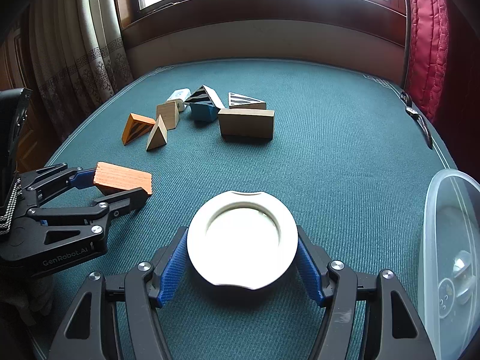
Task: Organize rigid objects
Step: 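Close the left gripper on the orange wedge block and lift it, then carry the orange block to the clear bowl while the right gripper lowers the plate into it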
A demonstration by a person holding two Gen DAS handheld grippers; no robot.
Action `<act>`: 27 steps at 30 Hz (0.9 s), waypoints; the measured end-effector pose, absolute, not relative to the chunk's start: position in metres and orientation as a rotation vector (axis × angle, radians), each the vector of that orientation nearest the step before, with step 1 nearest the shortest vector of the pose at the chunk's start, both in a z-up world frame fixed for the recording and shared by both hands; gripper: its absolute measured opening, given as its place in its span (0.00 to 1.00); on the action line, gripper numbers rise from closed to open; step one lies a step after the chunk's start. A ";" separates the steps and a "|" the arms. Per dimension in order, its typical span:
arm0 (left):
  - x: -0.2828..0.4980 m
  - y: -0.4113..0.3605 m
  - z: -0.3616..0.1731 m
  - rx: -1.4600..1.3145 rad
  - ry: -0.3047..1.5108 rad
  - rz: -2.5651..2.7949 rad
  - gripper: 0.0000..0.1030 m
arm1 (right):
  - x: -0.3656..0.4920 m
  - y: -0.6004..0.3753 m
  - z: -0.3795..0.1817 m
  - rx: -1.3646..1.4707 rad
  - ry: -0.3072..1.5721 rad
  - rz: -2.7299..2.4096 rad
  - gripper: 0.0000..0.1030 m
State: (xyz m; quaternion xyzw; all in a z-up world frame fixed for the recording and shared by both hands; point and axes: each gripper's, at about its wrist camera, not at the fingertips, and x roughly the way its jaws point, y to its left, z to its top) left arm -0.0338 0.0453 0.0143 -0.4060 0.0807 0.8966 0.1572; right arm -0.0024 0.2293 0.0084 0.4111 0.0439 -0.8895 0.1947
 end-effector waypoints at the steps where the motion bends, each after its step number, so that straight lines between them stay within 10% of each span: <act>1: -0.035 0.046 0.015 -1.156 0.229 2.555 0.42 | -0.002 0.229 0.008 1.152 0.124 -2.494 0.69; 27: -0.018 0.029 0.016 -1.174 -0.003 2.757 0.32 | 0.004 0.242 0.018 1.083 0.044 -2.521 0.67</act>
